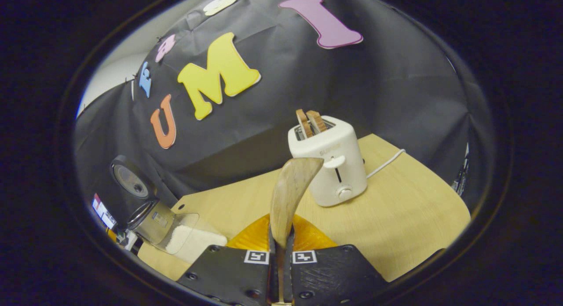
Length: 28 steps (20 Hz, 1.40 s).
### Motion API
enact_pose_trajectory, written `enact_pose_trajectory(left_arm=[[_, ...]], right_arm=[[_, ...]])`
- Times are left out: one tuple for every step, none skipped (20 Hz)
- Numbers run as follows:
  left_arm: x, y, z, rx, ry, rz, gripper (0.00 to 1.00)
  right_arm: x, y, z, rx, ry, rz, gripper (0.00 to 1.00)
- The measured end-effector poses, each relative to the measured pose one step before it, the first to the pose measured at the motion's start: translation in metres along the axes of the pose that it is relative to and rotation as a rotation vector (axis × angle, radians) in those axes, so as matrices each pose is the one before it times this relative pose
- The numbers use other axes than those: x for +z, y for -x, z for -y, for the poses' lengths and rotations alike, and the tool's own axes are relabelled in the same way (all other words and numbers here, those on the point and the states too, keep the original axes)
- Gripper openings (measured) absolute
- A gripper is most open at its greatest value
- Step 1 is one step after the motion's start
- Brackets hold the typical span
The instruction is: Close the left gripper, press the button to open the rice cooker; take a wooden spoon from the chopstick holder with the right hand, scoop a spoonful of rice and pour it into the rice cooker, then put the wooden spoon back into the chopstick holder.
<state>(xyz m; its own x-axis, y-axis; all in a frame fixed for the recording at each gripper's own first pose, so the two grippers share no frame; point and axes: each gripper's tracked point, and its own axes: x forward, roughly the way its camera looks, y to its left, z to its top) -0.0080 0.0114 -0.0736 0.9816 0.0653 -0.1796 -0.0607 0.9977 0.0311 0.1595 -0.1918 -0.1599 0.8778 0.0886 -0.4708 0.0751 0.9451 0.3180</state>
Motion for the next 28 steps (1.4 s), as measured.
enact_pose_trajectory(left_arm=[[0.00104,-0.00013,0.00072,-0.00119,0.00268,0.00310,0.99],[-0.00081,0.00004,-0.00105,0.00116,0.00199,0.00407,0.99],[0.00003,-0.00041,-0.00162,0.00305,0.00338,0.00499,0.99],[-0.00029,0.00080,-0.00008,-0.00068,0.00520,0.00399,0.99],[-0.00029,-0.00036,-0.00029,-0.00334,0.00534,0.00326,0.99],[-0.00060,0.00022,-0.00143,0.00001,0.00489,0.00373,0.99],[-0.00103,-0.00053,-0.00245,0.00076,0.00497,0.00399,0.99],[0.00002,-0.00060,-0.00113,-0.00185,0.00685,0.00411,0.99],[-0.00026,-0.00060,-0.00089,-0.00390,0.00785,0.00400,0.99],[-0.00035,-0.00111,-0.00185,-0.00534,0.00661,0.00289,0.99],[-0.00031,-0.00141,-0.00045,-0.00780,0.00591,0.00135,0.99],[-0.00072,-0.00103,-0.00152,-0.00745,0.00941,0.00026,0.99],[-0.00068,-0.00231,-0.00055,-0.01124,0.01240,-0.00044,0.99],[-0.00067,-0.00077,-0.00026,-0.01251,0.01258,-0.00154,0.99],[-0.00015,-0.00198,-0.00199,-0.00796,0.01334,-0.00375,0.99],[-0.00040,-0.00092,-0.00436,-0.00631,0.01301,-0.00223,0.99],[-0.00107,-0.00093,-0.00412,-0.00151,0.00933,-0.00213,0.99],[-0.00083,-0.00129,-0.00387,-0.00302,0.00920,-0.00537,0.99],[-0.00147,-0.00116,-0.00515,0.00161,0.01311,-0.00370,0.99],[-0.00017,-0.00048,-0.00614,0.00563,0.01005,-0.00414,0.99],[-0.00059,0.00096,-0.00559,0.00390,0.00348,-0.00702,0.99],[0.00147,0.00095,-0.00605,0.00721,-0.00041,0.00148,0.99],[0.00233,0.00130,-0.00664,0.00933,-0.00347,0.00538,1.00],[0.00291,0.00072,-0.00315,0.00386,-0.00600,0.00547,0.99],[0.00229,0.00130,-0.00360,0.00539,-0.00524,0.00673,0.99],[0.00165,-0.00007,-0.00240,0.00343,-0.00013,0.00438,0.98],[0.00106,0.00055,-0.00065,-0.00324,0.00645,0.00136,0.98],[-0.00003,-0.00024,0.00173,-0.00744,0.00886,-0.00203,0.98]], right_arm=[[0.00396,0.00372,-0.00376,-0.00296,0.01822,0.02470,0.05],[0.00774,0.00346,-0.00251,-0.01037,0.02051,0.02280,0.02],[0.00519,0.00317,-0.00285,-0.00948,0.02353,0.01861,0.00],[0.00386,0.00297,-0.00274,-0.00852,0.02145,0.01523,0.00],[0.00374,0.00303,-0.00346,-0.00608,0.01681,0.01058,0.00],[0.00353,0.00339,-0.00375,-0.00441,0.01711,0.00927,0.00],[0.00399,0.00275,-0.00366,-0.00671,0.01794,0.01152,0.00],[0.00417,0.00389,-0.00349,-0.00962,0.02012,0.01351,0.02],[0.00564,0.00369,-0.00343,-0.01046,0.02013,0.01566,0.00],[0.00553,0.00254,-0.00425,-0.01243,0.01938,0.01589,0.00],[0.00679,0.00217,-0.00322,-0.01808,0.01817,0.01525,0.00],[0.00726,0.00224,-0.00391,-0.01531,0.01568,0.01846,0.00],[0.00834,0.00300,-0.00773,-0.00468,0.01198,0.01705,0.00],[0.00766,0.00302,-0.01179,0.00469,0.00927,0.01381,0.00],[0.00822,0.00145,-0.01387,0.00819,0.00614,0.00909,0.00],[0.00537,-0.00319,-0.01511,0.01106,0.00657,0.00451,0.00],[0.00590,-0.00272,-0.01731,0.01183,0.00761,0.00387,0.00],[0.00512,-0.00419,-0.01961,0.01463,0.00701,0.00789,0.00],[0.00271,-0.00670,-0.02128,0.01891,0.01298,0.00479,0.00],[-0.00177,-0.00873,-0.01958,0.01839,0.01914,-0.00089,0.00],[-0.00294,-0.00828,-0.01869,0.01525,0.01666,-0.00738,0.00],[-0.00733,-0.01423,-0.01771,0.01981,0.01016,-0.01595,0.00],[-0.00799,-0.00928,-0.01744,0.01805,0.00669,-0.01902,0.00],[-0.00933,-0.00957,-0.01403,0.01336,0.00414,-0.01770,0.00],[-0.00880,-0.01115,-0.01201,0.00620,0.00429,-0.01649,0.00],[-0.00911,-0.01101,-0.00997,-0.00085,0.00652,-0.01377,0.00],[-0.00878,-0.01051,-0.00829,-0.00716,0.01018,-0.01478,0.00],[-0.00968,-0.00922,-0.00711,-0.00926,0.01564,-0.01485,0.00]])
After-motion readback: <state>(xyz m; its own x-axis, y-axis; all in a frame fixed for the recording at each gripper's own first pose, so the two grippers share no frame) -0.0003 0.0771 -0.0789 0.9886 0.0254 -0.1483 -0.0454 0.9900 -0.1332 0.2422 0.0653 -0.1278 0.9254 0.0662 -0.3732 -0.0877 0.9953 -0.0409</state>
